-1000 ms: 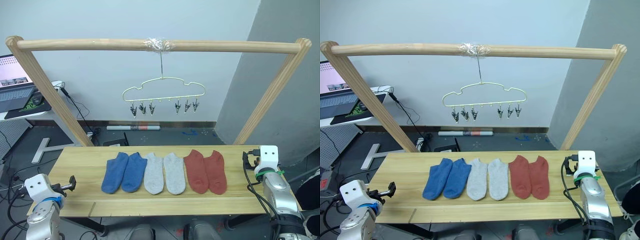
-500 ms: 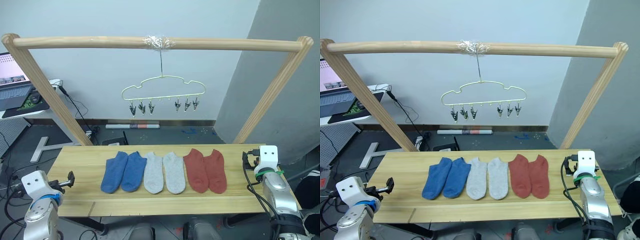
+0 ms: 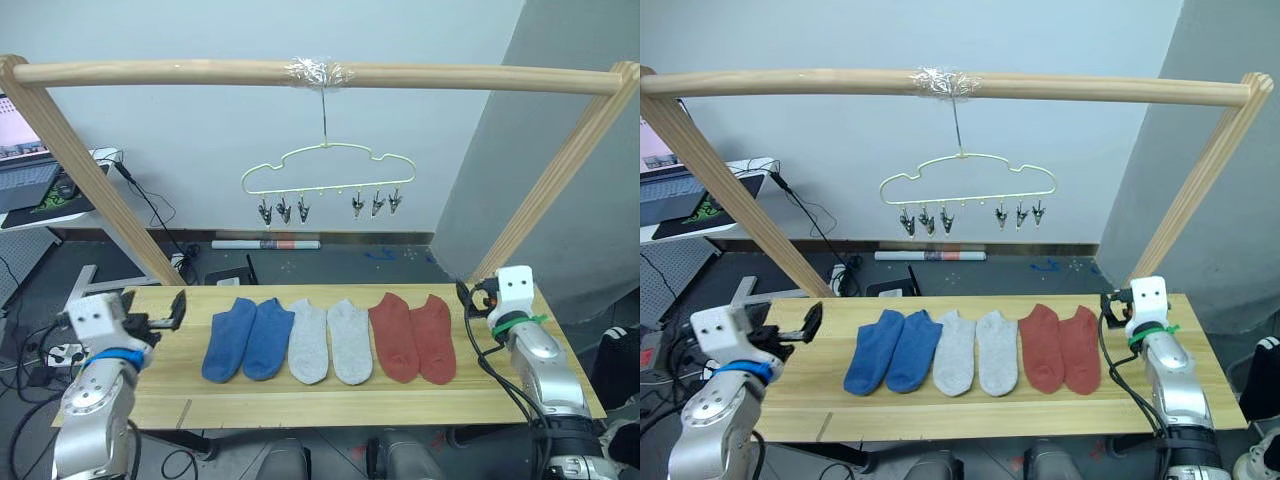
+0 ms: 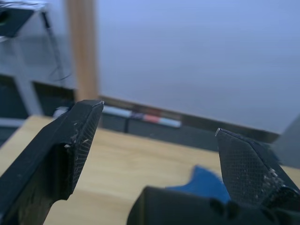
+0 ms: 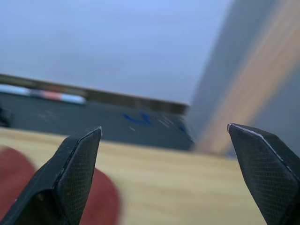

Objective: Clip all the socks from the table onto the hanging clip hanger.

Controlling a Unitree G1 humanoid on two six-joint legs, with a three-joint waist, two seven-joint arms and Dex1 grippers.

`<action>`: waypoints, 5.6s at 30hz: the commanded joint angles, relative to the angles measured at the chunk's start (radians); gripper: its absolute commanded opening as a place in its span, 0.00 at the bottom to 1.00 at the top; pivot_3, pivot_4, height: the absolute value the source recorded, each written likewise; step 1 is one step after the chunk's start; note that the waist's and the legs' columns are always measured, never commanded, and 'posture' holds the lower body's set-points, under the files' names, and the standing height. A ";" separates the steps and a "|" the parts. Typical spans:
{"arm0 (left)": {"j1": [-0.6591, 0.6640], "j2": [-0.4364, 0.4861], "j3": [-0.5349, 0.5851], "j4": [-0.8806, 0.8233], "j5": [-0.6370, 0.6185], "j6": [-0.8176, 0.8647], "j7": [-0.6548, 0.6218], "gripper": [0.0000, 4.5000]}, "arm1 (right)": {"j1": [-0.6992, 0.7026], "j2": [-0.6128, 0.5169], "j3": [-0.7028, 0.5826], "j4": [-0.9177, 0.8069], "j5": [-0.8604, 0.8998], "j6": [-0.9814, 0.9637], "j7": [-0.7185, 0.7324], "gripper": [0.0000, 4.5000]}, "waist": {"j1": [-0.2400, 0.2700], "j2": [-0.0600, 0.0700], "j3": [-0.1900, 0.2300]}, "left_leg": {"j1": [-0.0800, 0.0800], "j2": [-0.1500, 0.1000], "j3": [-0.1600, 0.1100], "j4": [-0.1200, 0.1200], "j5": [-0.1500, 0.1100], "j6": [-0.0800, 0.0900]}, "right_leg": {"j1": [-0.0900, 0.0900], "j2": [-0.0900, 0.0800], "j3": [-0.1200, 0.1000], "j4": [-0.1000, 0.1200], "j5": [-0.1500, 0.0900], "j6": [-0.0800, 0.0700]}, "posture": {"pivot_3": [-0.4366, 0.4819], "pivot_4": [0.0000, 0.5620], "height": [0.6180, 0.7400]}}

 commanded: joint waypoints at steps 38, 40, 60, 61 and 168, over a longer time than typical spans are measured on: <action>-0.593 -0.229 -0.219 0.384 0.103 -0.165 0.099 0.58 | -0.339 0.071 0.297 -0.346 0.207 0.209 0.424 1.00 | -0.001 -0.008 0.051 | -0.008 -0.001 -0.005 0.006 0.000 0.000 | -0.004 -0.002 -0.004 0.002 0.002 0.003 | 0.46 0.35 1.00; -0.606 -0.228 -0.224 0.405 0.109 -0.182 0.092 0.58 | -0.341 0.072 0.297 -0.353 0.205 0.214 0.422 1.00 | -0.003 -0.008 0.052 | -0.008 -0.001 -0.004 0.006 0.000 0.000 | -0.004 -0.003 -0.003 0.001 0.003 0.004 | 0.46 0.35 1.00; -0.694 -0.234 -0.226 0.465 0.155 -0.277 0.126 0.58 | -0.371 0.083 0.296 -0.365 0.210 0.230 0.407 1.00 | -0.018 -0.011 0.065 | -0.009 -0.001 -0.005 0.005 0.000 0.000 | -0.005 -0.005 -0.004 0.001 0.004 0.005 | 0.45 0.35 1.00; -0.694 -0.234 -0.225 0.465 0.154 -0.278 0.126 0.58 | -0.371 0.083 0.296 -0.366 0.211 0.231 0.406 1.00 | -0.019 -0.011 0.065 | -0.009 -0.001 -0.005 0.005 0.000 0.000 | -0.005 -0.005 -0.004 0.001 0.004 0.005 | 0.45 0.35 1.00; -0.547 -0.173 -0.080 0.059 -0.359 0.377 -0.009 0.03 | -0.319 -0.024 0.583 -0.043 -0.287 -0.213 0.489 0.00 | -0.025 -0.012 0.074 | -0.008 -0.002 -0.005 0.007 0.003 -0.005 | -0.003 -0.006 -0.003 0.001 0.004 0.013 | 0.50 0.36 1.00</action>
